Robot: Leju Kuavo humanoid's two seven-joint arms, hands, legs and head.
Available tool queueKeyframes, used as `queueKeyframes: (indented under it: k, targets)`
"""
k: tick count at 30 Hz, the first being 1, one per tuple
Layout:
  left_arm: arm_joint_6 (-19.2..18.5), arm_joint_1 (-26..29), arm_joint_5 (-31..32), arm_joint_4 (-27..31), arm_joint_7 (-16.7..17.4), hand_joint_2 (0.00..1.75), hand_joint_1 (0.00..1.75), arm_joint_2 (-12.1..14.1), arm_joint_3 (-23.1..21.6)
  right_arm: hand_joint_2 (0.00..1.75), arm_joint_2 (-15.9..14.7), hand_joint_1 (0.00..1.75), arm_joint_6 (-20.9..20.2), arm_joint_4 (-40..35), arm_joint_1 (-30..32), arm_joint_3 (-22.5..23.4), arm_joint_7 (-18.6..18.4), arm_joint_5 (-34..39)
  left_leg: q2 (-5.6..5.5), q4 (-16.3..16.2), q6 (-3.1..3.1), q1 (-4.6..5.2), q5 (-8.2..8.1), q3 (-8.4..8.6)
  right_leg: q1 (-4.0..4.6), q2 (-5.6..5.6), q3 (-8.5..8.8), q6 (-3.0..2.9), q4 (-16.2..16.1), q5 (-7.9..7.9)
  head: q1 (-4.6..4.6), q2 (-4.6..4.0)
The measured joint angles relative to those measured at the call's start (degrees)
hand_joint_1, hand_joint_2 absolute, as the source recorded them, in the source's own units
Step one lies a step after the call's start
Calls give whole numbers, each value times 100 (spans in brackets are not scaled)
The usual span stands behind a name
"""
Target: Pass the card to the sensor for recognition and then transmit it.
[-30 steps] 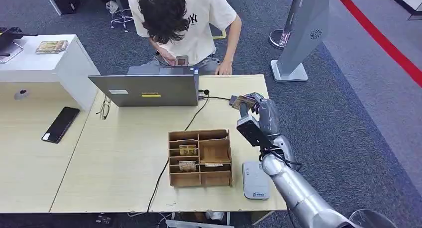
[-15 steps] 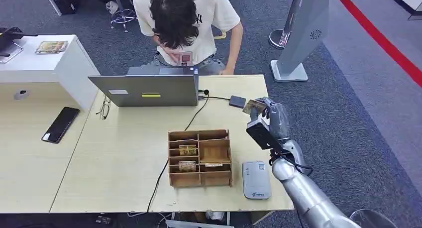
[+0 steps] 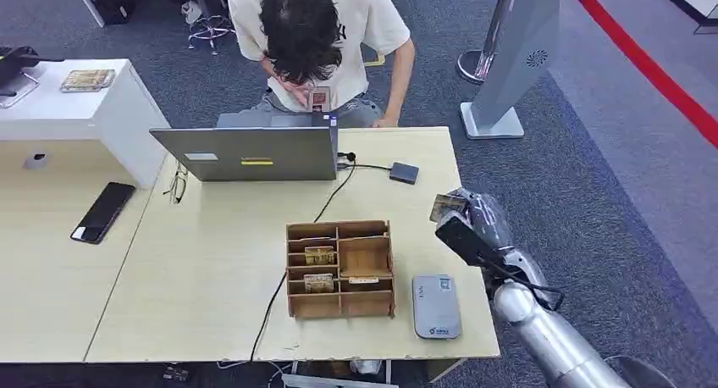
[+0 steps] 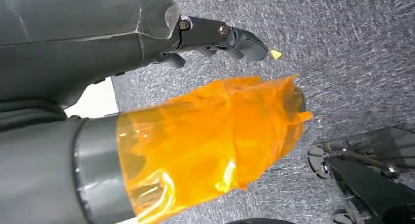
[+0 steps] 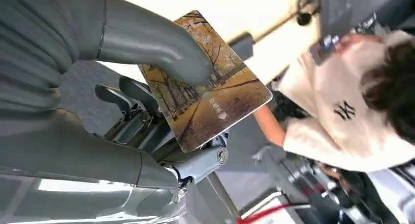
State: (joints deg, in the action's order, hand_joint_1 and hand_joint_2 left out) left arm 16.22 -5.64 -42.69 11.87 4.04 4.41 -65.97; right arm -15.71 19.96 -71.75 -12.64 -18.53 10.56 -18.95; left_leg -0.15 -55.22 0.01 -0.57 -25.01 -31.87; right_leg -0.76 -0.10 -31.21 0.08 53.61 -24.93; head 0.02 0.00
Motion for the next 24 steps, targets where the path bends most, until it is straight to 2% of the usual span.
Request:
queueKeyframes:
  k: [11, 19, 24]
  targets:
    - [-17, 52, -70, -15, -77, 0, 0, 5, 85, 175, -529, 175, -886, -339, 283, -31, -457, 418, -2, 0, 2, 0, -2, -1, 0, -1, 1, 1, -1, -1, 0, 0]
    - [-19, 58, -87, -20, -87, 0, 0, 5, 105, 175, -671, 175, -958, -415, 326, -44, -487, 435, -1, 0, 2, 0, -2, 0, 0, 0, 1, 1, -1, -1, 0, 0]
    - [-48, 66, -94, -22, -92, 0, 0, 7, 105, 175, -796, 175, -1288, -446, 346, -94, -645, 713, -2, 0, 2, 0, -3, -1, 0, 0, 1, 1, -1, -1, -2, 0]
